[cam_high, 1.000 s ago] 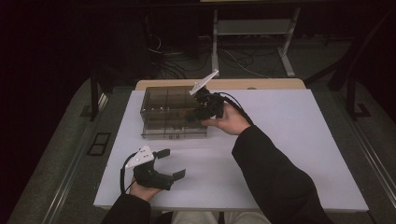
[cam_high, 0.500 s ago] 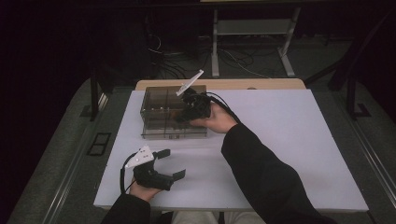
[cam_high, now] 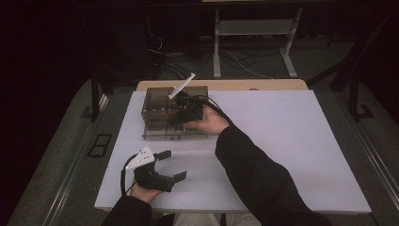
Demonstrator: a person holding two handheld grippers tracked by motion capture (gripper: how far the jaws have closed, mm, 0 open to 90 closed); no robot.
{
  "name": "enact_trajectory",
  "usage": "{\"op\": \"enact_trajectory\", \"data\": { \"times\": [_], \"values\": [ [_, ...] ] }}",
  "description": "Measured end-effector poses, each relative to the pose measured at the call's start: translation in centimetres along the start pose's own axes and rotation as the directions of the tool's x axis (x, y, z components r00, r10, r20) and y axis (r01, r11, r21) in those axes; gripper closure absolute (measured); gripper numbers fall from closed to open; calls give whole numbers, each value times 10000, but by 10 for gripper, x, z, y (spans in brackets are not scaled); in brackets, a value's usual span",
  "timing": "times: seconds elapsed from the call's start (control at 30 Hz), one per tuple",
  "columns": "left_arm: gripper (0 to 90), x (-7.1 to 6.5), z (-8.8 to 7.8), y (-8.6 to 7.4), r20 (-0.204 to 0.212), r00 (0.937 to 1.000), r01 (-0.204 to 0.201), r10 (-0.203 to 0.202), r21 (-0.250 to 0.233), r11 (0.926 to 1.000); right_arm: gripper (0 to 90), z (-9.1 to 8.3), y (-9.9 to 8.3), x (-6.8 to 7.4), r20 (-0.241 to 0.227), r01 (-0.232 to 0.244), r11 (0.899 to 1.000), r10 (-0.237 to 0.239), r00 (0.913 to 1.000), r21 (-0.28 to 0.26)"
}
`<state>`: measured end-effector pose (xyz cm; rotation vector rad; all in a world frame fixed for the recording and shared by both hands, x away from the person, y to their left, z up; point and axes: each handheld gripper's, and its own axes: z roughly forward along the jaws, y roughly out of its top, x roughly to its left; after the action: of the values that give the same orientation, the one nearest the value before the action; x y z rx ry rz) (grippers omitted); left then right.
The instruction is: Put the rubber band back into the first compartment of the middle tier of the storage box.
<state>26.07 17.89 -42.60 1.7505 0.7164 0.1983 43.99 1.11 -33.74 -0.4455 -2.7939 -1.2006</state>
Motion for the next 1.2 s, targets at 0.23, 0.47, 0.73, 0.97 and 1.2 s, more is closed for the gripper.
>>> {"op": "enact_trajectory", "data": {
  "times": [0.23,0.47,0.73,0.97,1.2],
  "values": [
    [0,0,0,0,7,10000,15,-15,16,10000,846,10,3,-1,-74,-26,9999,25,10000,-128],
    [0,0,0,0,4,10000,38,-38,-1,10000,846,21,7,-1,-71,50,9997,-52,10000,-252],
    [0,1,0,0,7,10000,25,-25,-28,10000,845,37,8,-3,-22,53,9997,-53,10000,-247],
    [0,1,0,0,3,10000,37,-37,-26,10000,845,52,8,-3,-72,156,9999,-156,9999,0],
    [0,1,0,0,30,10000,73,-73,-40,10000,845,64,7,-3,-56,213,9996,-212,9998,171]
  ]
}}
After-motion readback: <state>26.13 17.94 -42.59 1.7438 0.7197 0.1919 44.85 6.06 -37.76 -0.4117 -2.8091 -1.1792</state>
